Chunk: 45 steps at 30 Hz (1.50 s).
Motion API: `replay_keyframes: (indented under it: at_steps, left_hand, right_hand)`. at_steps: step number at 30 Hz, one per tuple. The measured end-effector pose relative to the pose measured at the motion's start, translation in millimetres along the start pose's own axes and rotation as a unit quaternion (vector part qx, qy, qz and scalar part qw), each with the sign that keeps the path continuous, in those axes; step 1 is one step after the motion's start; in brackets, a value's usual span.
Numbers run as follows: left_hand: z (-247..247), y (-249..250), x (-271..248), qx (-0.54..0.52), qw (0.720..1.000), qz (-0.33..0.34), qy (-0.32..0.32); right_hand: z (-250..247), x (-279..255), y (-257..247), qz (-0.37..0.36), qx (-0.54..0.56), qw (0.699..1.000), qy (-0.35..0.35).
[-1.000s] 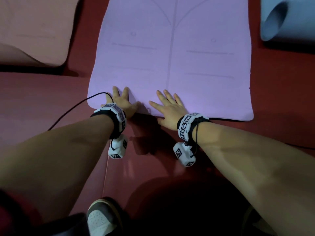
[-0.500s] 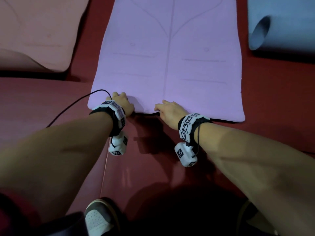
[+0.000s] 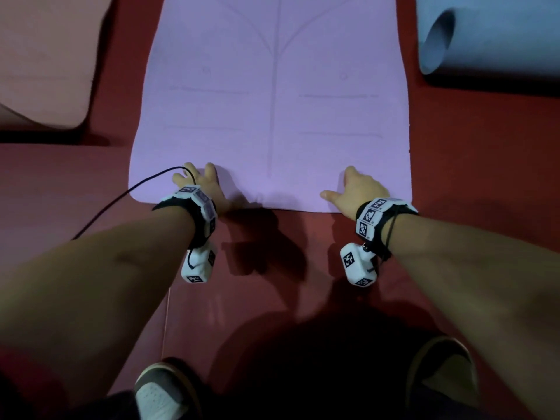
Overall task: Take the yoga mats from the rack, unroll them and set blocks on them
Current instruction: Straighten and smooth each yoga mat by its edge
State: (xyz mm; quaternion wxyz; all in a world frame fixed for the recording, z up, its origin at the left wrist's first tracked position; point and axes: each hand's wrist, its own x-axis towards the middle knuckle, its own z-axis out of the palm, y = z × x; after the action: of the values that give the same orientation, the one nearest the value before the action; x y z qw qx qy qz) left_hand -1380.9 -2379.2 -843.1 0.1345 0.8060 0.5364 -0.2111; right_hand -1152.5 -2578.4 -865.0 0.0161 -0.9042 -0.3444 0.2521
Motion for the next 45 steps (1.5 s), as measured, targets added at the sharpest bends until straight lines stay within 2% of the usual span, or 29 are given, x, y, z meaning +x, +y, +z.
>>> replay_keyframes:
  at_steps: [4, 8, 11, 14, 20, 24, 31, 36, 41, 45]
  left_hand:
    - [-3, 14, 8, 0.021, 0.999, -0.024, -0.007]
    - [5, 24, -3, 0.012, 0.999, -0.034, -0.016]
    - [-2, 27, -18, 0.053, 0.997, 0.026, -0.05]
    - [-20, 36, -32, 0.061, 0.993, 0.089, -0.051]
    - [-64, 53, -60, 0.047, 0.994, 0.098, -0.021]
    - [-102, 62, -73, 0.031, 0.991, 0.084, -0.099]
    - [-186, 82, -120, -0.012, 0.986, 0.082, -0.142]
    - [-288, 118, -181, -0.098, 0.981, 0.085, -0.141]
    - [-413, 161, -240, -0.197, 0.97, 0.102, -0.1]
    - [-536, 199, -296, -0.316, 0.945, 0.076, -0.042]
  right_hand:
    - [-4, 1, 0, 0.022, 0.025, 0.999, 0.001]
    - [-4, 0, -4, 0.065, 0.104, 0.992, -0.014]
    - [-6, -11, -13, 0.089, 0.162, 0.983, 0.013]
    - [-13, -27, -22, 0.083, 0.2, 0.975, 0.051]
    - [-48, -54, -45, 0.017, 0.199, 0.975, 0.1]
    - [-91, -70, -61, -0.003, 0.246, 0.967, 0.068]
    - [-202, -107, -72, 0.051, 0.32, 0.946, 0.01]
    - [-308, -151, -63, 0.108, 0.381, 0.918, -0.001]
    - [-446, -187, -58, 0.13, 0.43, 0.893, 0.001]
    - [-587, -225, -54, 0.115, 0.458, 0.882, 0.006]
